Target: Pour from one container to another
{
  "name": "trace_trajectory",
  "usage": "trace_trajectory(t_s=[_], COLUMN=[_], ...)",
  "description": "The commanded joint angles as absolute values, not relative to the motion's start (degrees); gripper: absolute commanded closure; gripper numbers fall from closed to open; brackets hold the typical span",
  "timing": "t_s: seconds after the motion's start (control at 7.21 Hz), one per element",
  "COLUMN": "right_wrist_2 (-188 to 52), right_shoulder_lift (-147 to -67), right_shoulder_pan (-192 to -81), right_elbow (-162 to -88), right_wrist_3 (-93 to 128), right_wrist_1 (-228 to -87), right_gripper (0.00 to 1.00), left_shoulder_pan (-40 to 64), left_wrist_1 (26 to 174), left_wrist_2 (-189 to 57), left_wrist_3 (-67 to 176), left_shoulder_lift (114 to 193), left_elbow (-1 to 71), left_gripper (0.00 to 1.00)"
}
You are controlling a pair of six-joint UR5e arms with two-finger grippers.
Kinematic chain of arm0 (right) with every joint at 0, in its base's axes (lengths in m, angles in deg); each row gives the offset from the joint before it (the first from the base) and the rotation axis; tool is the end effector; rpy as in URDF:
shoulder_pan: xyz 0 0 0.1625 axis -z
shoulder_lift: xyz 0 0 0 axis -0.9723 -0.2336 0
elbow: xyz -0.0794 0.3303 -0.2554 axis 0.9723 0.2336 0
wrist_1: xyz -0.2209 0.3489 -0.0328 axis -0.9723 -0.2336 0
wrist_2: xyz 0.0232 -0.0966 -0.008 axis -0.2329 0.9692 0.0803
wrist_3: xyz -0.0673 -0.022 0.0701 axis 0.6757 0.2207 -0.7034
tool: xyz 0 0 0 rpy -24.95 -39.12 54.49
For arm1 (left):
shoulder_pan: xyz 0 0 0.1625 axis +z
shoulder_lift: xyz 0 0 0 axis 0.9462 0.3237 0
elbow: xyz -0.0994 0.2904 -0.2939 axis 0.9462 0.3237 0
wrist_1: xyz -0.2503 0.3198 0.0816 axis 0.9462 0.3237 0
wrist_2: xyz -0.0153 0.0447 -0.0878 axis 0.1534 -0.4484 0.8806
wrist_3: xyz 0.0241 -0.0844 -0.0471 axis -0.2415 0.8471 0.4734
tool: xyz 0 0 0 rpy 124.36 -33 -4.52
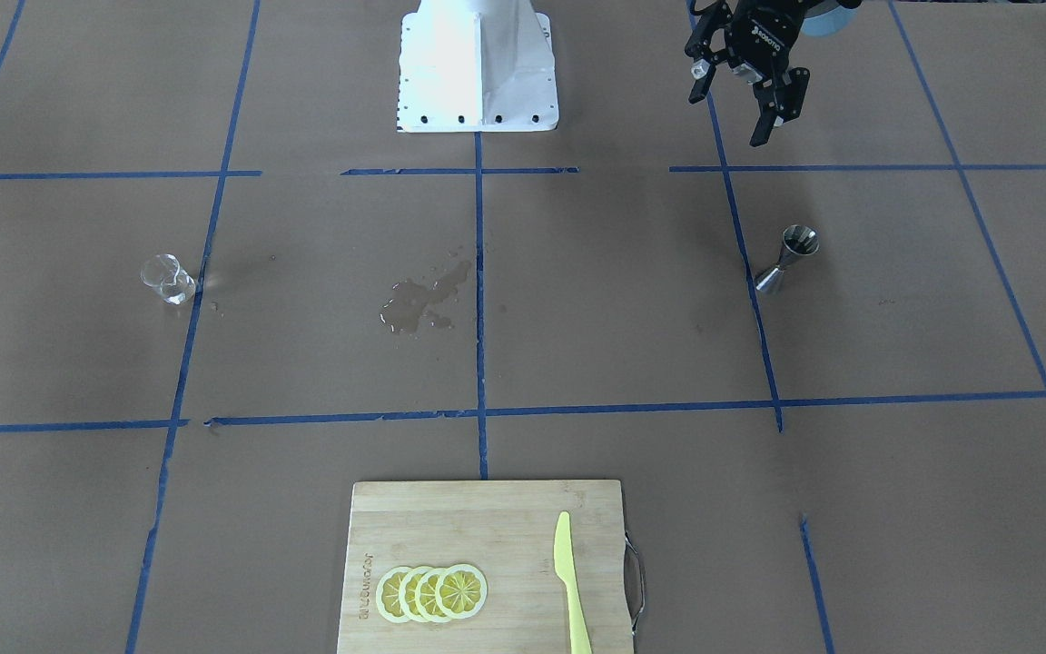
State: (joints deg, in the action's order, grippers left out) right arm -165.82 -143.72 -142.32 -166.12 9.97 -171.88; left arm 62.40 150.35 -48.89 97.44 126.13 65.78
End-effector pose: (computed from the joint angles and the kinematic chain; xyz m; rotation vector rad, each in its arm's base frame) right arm -0.0697 -0.3558 0.4234 0.1867 -0.6643 -0.1261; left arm 0.3089 -0.2611 0.3154 1.1491 1.2636 -0.4811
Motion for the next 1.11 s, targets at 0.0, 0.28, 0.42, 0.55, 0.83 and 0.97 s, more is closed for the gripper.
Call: trace_trajectory(t_s=[0.0,0.28,0.42,0.55,0.83,0.97], right_wrist_2=[-165.8,-169.0,-172.6,-173.3,-173.5,-175.1], right_shoulder_lift=[-143.7,-143.6,-143.5,-143.5,-143.5,-143.5], right_shoulder_pan=[-142.4,-144.1,-147.2,-148.6,-152.0,-154.3], right_elbow=[-165.5,-163.6,-162.0,-160.8,-156.8,-154.8], right_wrist_3=[10.9,11.8,15.3,17.1,22.3,25.4], right_wrist_1=[-172.0,-171.7,-171.6,-171.6,-171.6,-171.6], right_gripper=[0.0,0.0,0.0,0.0,0.0,0.0], left_shoulder_pan=[49.3,37.7,33.0,29.9,18.9,12.7], left_wrist_1=[142.8,135.3,133.6,133.4,130.1,127.1], left_wrist_2=[-32.5,-15.3,-6.5,-2.3,14.6,23.4], left_wrist_3=[97.2,96.9,96.5,93.8,90.2,86.8], left_shoulder_lift=[128.7,130.4,131.4,131.5,131.1,131.5], left_elbow=[65.9,65.8,64.7,62.6,59.6,57.6], left_gripper=[0.0,0.0,0.0,0.0,0.0,0.0])
